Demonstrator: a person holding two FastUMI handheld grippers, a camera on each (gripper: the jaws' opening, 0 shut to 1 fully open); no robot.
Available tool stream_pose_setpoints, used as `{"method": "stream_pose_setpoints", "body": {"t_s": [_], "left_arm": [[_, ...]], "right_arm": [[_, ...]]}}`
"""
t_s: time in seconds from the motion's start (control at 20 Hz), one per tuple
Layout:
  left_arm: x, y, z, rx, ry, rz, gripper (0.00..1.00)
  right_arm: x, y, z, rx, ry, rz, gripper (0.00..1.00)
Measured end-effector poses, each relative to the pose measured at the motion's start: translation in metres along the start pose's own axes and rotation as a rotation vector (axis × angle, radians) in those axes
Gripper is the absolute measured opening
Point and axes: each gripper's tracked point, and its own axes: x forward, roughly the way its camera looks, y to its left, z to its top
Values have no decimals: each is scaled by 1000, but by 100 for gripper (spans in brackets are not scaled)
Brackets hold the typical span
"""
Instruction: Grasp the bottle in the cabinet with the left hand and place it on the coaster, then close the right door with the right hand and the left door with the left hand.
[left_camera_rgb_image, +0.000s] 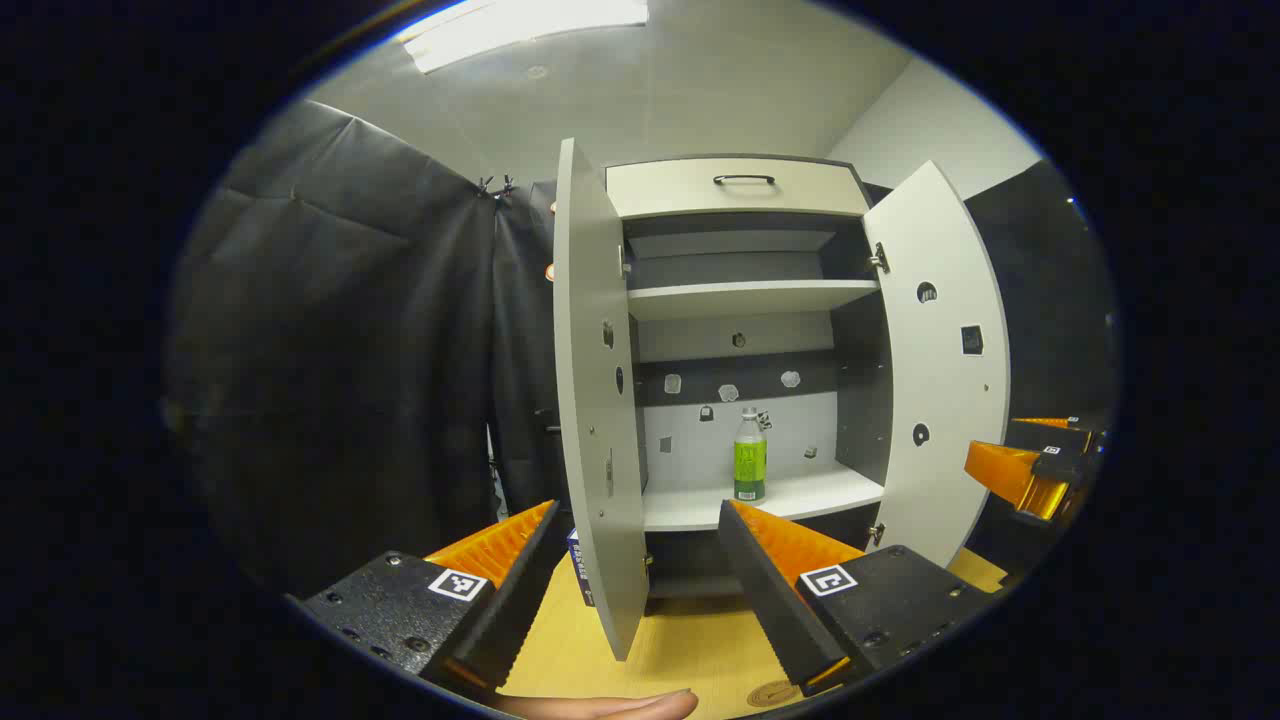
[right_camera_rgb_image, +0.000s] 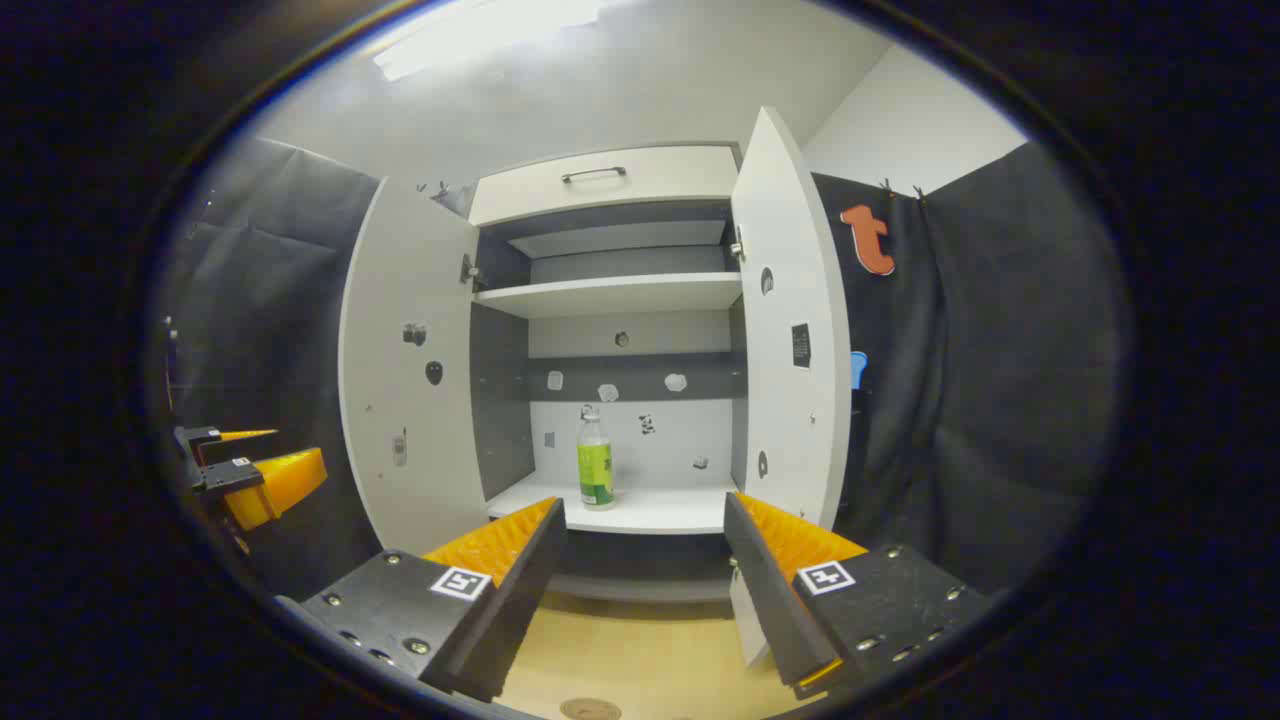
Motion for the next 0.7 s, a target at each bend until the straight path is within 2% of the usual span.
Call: {"method": "stream_pose_setpoints", "body": {"t_s": [0.3, 0.55, 0.7], "left_arm": [[23, -11, -4, -34, 15, -47, 98], [44, -36, -16, -29, 57, -122, 98], [56, -42, -25, -36, 64, -128, 97]], "right_arm": [[9, -2, 0, 17, 4, -23, 96], [15, 0, -1, -19, 11, -22, 96], [22, -4, -2, -32, 5, -32, 96]]}}
